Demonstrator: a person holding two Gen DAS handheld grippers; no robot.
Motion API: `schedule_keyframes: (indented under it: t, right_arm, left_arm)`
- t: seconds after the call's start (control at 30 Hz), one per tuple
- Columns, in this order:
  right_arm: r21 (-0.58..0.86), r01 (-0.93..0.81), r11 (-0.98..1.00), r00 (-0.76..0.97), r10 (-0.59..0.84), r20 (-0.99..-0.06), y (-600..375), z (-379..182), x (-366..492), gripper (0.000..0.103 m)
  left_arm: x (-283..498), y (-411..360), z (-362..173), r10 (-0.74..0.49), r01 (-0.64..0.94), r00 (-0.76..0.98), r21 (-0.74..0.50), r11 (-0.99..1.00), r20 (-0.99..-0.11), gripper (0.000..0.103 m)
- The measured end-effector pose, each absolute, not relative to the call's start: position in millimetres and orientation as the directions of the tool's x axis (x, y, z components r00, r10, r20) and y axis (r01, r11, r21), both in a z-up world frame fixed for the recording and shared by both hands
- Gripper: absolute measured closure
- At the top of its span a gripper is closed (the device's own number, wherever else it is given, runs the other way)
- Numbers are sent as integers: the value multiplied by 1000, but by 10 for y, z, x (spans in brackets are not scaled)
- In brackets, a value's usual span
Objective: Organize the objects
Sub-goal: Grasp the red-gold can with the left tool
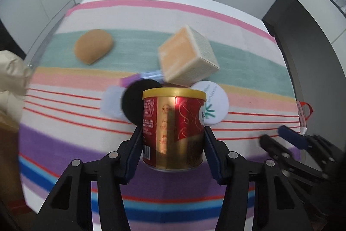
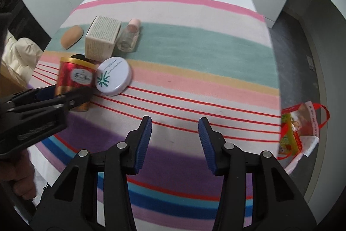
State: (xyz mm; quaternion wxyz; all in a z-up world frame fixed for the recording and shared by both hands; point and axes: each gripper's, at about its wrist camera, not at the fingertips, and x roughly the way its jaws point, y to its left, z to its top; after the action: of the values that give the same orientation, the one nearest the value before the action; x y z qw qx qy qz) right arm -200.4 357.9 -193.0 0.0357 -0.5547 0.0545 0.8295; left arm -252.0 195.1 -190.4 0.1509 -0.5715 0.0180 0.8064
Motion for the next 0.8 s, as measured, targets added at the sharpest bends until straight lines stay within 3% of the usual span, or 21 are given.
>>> schedule_keyframes:
  t: [0.1, 0.17, 0.23, 0.3, 0.53, 0.57, 0.63, 0.8]
  right_arm:
    - [70, -93, -993, -375, -30, -927, 3438, -2035, -2133, 56]
    - [80, -78, -994, -382, -44, -923, 3344, -2072, -2214, 46]
    - [87, -59, -994, -397, -57, -916, 3214, -2100, -2311, 27]
    - [91, -48, -995, -407, -63, -911, 3106, -2115, -2393, 22]
    - [34, -19, -999, -397, -23, -917, 2790, -2255, -2720, 20]
    - [19, -16, -1000, -398, -11, -917, 2760, -2257, -2748, 23]
    - [-4, 3, -1000, -407, 2, -913, 2720, -2238, -2772, 43]
    - [19, -20, -1000, -370, -11, -929, 2747, -2143, -2688, 43]
  left_arm:
    - [-2469, 1778, -1753, 207, -269, -325, -120, -956, -923, 49]
    - [-2485, 1637, -1730, 180, -263, -327, -94, -960, -928, 49]
    - [-2499, 1517, -1722, 159, -254, -334, -74, -964, -929, 49]
    - [-2519, 1386, -1721, 139, -236, -343, -58, -970, -929, 49]
    - [-2497, 1207, -1771, 137, -220, -322, -66, -973, -937, 49]
    - [-2484, 1206, -1770, 138, -221, -321, -67, -973, -937, 49]
    - [-2455, 1213, -1760, 143, -227, -317, -71, -971, -938, 49]
    - [-2381, 1311, -1706, 149, -261, -320, -64, -963, -936, 49]
